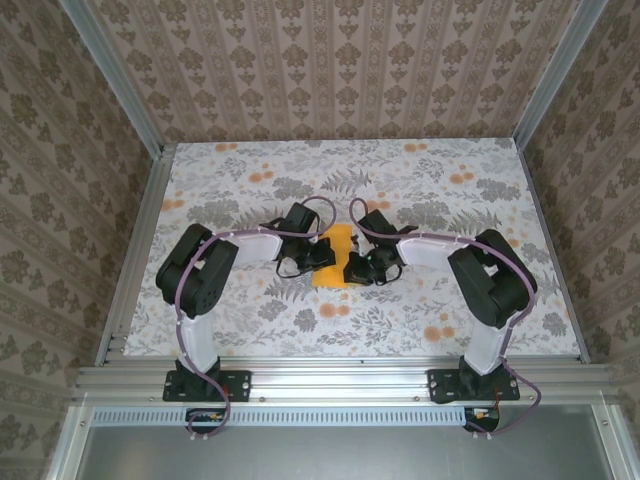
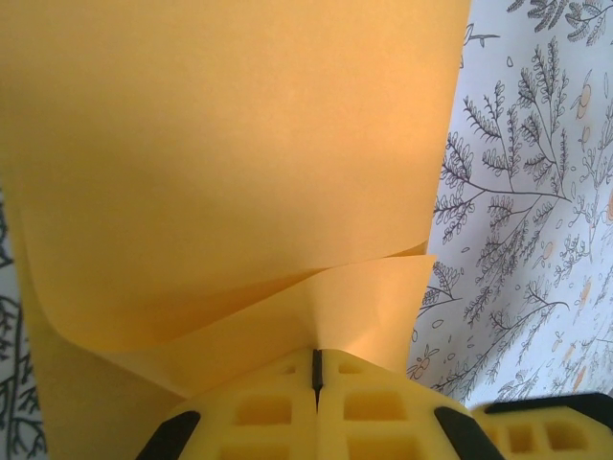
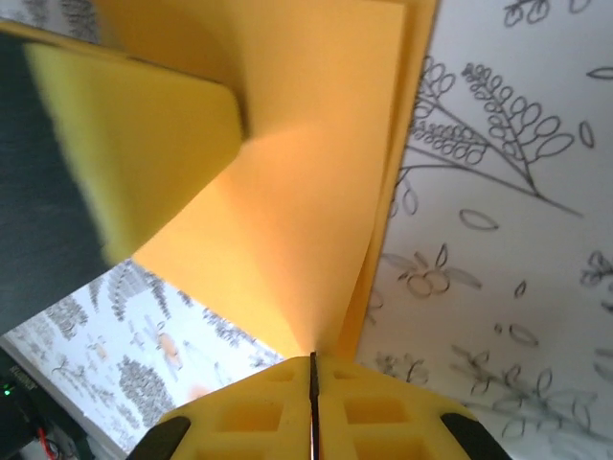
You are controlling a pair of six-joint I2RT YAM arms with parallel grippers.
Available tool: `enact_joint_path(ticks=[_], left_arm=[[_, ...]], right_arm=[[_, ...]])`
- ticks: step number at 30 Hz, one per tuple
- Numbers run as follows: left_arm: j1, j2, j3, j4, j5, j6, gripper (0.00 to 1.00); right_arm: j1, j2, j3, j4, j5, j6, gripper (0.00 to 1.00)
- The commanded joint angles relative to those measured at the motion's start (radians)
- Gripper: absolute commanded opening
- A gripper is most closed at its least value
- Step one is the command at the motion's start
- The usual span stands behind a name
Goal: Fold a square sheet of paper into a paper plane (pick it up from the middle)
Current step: Fold the triangle a second time at the center of the table.
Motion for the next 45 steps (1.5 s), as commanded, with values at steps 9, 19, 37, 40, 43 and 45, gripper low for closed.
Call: enact_joint_path(ticks=[9, 19, 37, 40, 43, 45], left_arm=[[-0.004, 0.044, -0.021, -0.051, -0.031, 0.0, 0.06], [-0.002, 0.038, -0.012, -0.062, -0.032, 0.01, 0.06], [0.134, 0.065, -0.003, 0.013, 0.003, 0.121, 0.07], [0.156, 0.081, 0.0, 0.016, 0.002, 0.143, 0.07], [0.174, 0.085, 0.003, 0.015, -0.01, 0.165, 0.07], [0.185, 0.086, -0.001, 0.027, -0.019, 0.181, 0.07]], right_arm=[[0.009, 0.071, 0.052, 0.015, -0.046, 0.019, 0.1], [-0.009, 0.052, -0.07, -0.044, -0.005, -0.01, 0.1], [-0.013, 0.068, -0.114, -0.148, 0.074, -0.043, 0.09], [-0.013, 0.065, -0.121, -0.151, 0.074, -0.042, 0.09], [-0.013, 0.06, -0.123, -0.153, 0.075, -0.042, 0.09], [-0.013, 0.059, -0.124, -0.152, 0.076, -0.041, 0.09]])
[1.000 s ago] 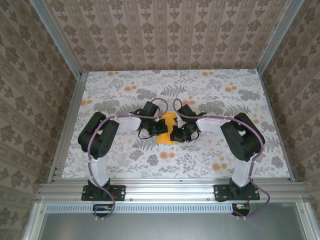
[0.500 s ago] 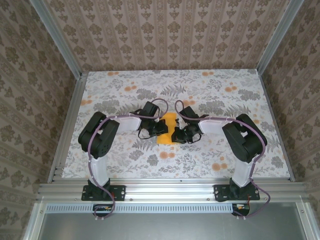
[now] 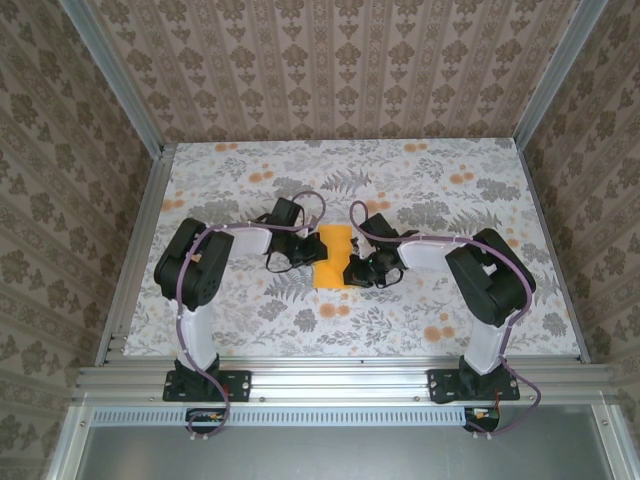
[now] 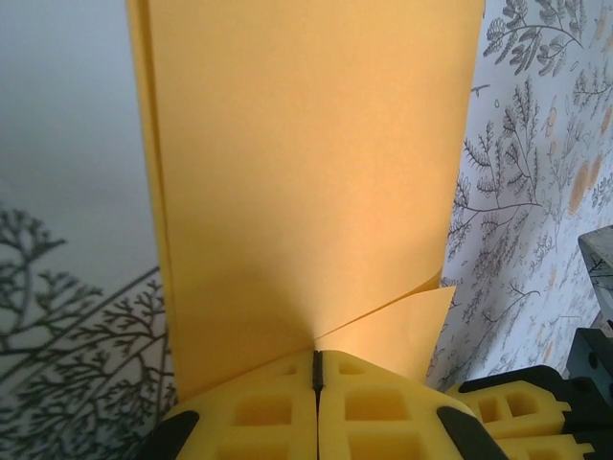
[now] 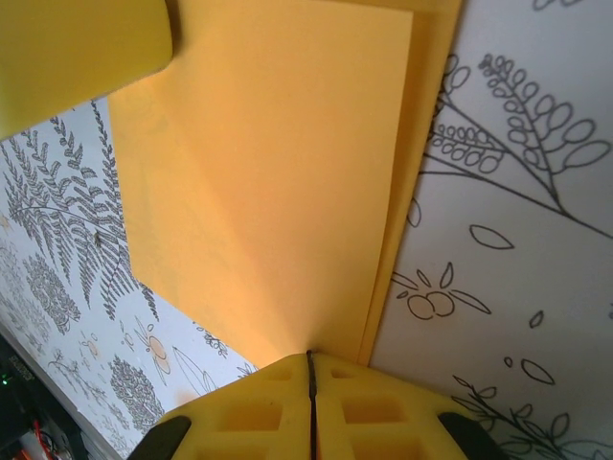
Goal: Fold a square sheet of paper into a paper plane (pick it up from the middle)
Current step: Fold the triangle a second time at the center of the table.
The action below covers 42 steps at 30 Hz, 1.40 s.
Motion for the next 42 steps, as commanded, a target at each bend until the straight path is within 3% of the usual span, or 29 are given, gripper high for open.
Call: enact_joint_path(ticks=[1, 11, 19, 26, 32, 42], left_arm=[[0.097, 0.049, -0.003, 0.0, -0.166, 0.07, 0.07], [0.15, -0.069, 0.016, 0.037, -0.086, 0.107, 0.08], [0.075, -0.214, -0.136, 0.133, -0.047, 0.018, 0.09], [-0.03, -0.164, -0.161, 0.172, -0.046, -0.009, 0.08], [-0.044, -0.093, -0.129, 0.158, -0.041, -0.011, 0.07], [-0.044, -0.053, -0.091, 0.073, -0.14, -0.03, 0.05]], right_arm=[[-0.004, 0.028, -0.07, -0.225, 0.101, -0.013, 0.09], [-0.004, 0.035, -0.044, -0.224, 0.098, -0.005, 0.09], [-0.004, 0.022, -0.036, -0.204, 0.078, 0.003, 0.09], [-0.007, 0.019, -0.027, -0.205, 0.076, 0.002, 0.09], [-0.008, 0.022, -0.026, -0.196, 0.075, 0.006, 0.09], [-0.01, -0.012, 0.008, -0.196, 0.047, -0.009, 0.1]])
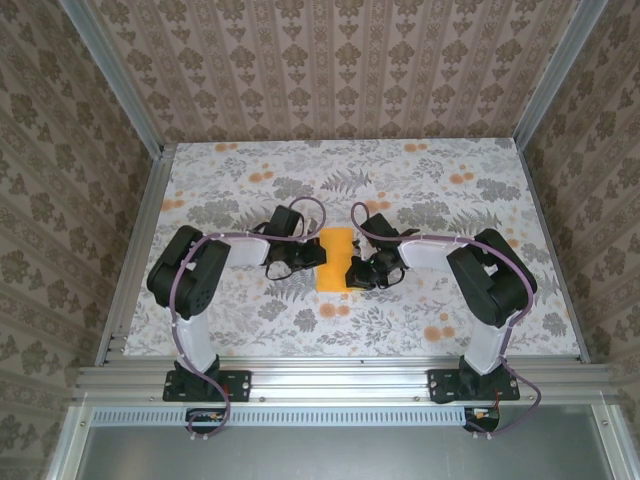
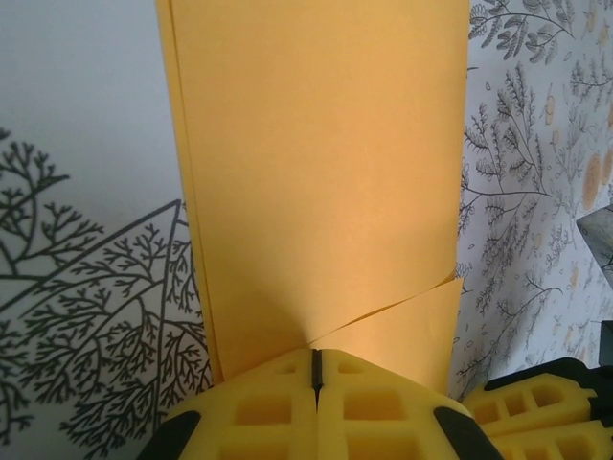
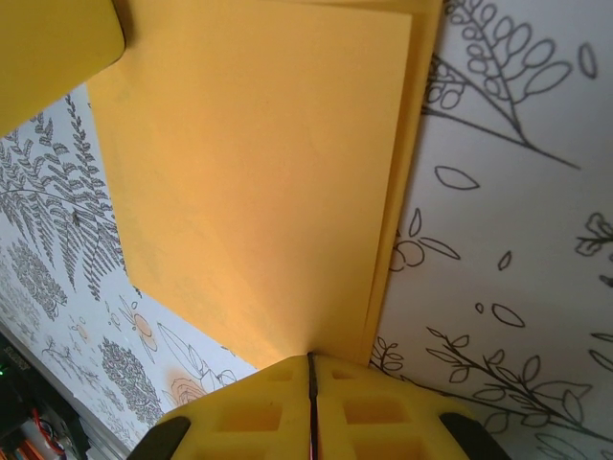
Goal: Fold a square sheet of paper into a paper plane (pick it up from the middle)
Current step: Fold the triangle a second time at the center of the table.
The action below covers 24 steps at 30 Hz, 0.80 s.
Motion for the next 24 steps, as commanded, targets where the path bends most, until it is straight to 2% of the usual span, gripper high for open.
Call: enact_joint_path(ticks=[1, 8, 12, 24], left_arm=[[-0.002, 0.023, 0.028, -0.059, -0.062, -0.015, 0.05], [-0.005, 0.041, 0.047, -0.134, -0.068, -0.005, 0.04], [-0.006, 0.054, 0.053, -0.147, -0.068, -0.014, 0.03], [-0.009, 0.063, 0.06, -0.164, -0.067, -0.023, 0.02]], right_arm=[[-0.005, -0.014, 0.0, -0.122, 0.045, -0.009, 0.1], [-0.01, -0.102, 0.064, -0.011, 0.014, 0.045, 0.14], [-0.003, -0.041, 0.091, 0.063, 0.001, 0.103, 0.13], [0.035, 0.137, 0.223, 0.031, 0.03, 0.101, 0.1]])
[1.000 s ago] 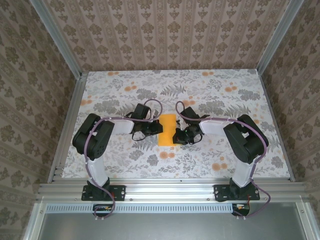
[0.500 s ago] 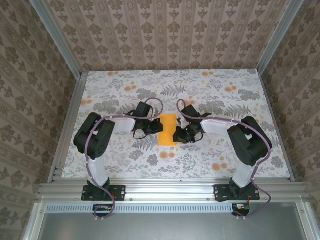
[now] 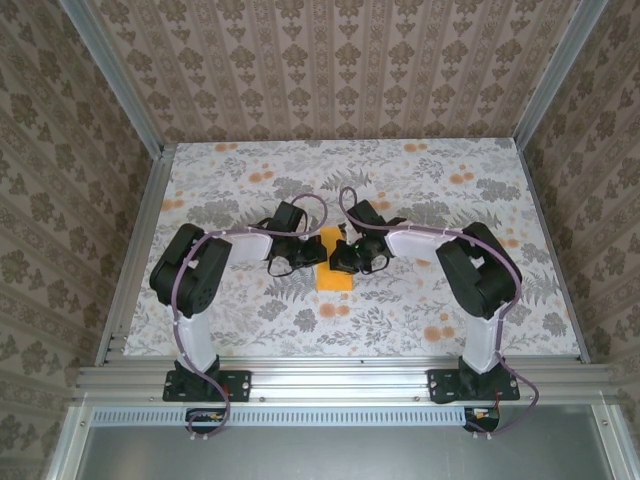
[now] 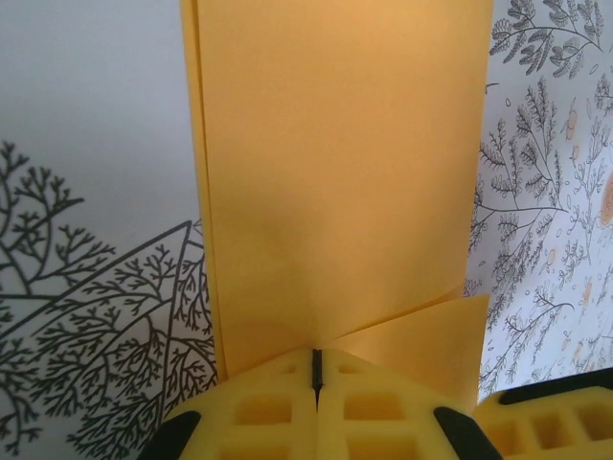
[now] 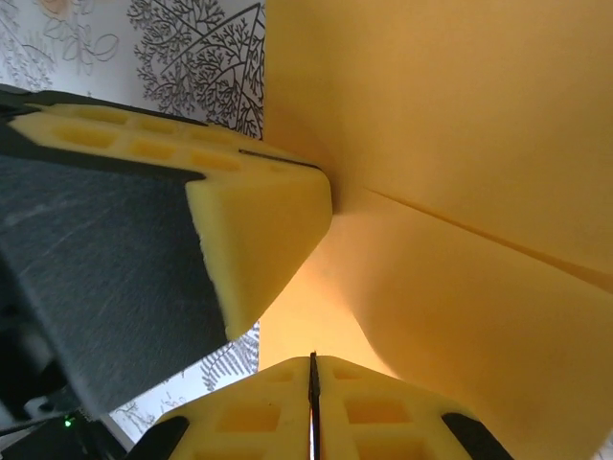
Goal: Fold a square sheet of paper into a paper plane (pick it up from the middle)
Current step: Fold the triangle a second time at the center of the table.
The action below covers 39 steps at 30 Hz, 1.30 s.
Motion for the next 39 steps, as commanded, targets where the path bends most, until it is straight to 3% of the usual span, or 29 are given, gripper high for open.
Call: enact_joint_path(ticks=[1, 9, 25, 31, 39], left_arm=[[-0.002, 0.042, 0.0, -0.074, -0.04, -0.016, 0.02], [0.001, 0.05, 0.006, -0.11, -0.08, -0.022, 0.02], [0.019, 0.079, 0.017, -0.132, -0.104, -0.008, 0.02], [0.01, 0.066, 0.028, -0.132, -0.088, 0.001, 0.02], [-0.001, 0.081, 0.039, -0.125, -0.08, -0.014, 0.02]], right_arm=[[0.002, 0.051, 0.046, -0.029, 0.02, 0.008, 0.1], [-0.006, 0.041, -0.045, -0.073, 0.028, -0.023, 0.1], [-0.066, -0.194, -0.356, -0.083, -0.028, -0.033, 0.1], [-0.066, -0.296, -0.286, -0.037, -0.029, -0.005, 0.1], [-0.059, -0.114, -0.157, 0.014, -0.047, -0.003, 0.1]])
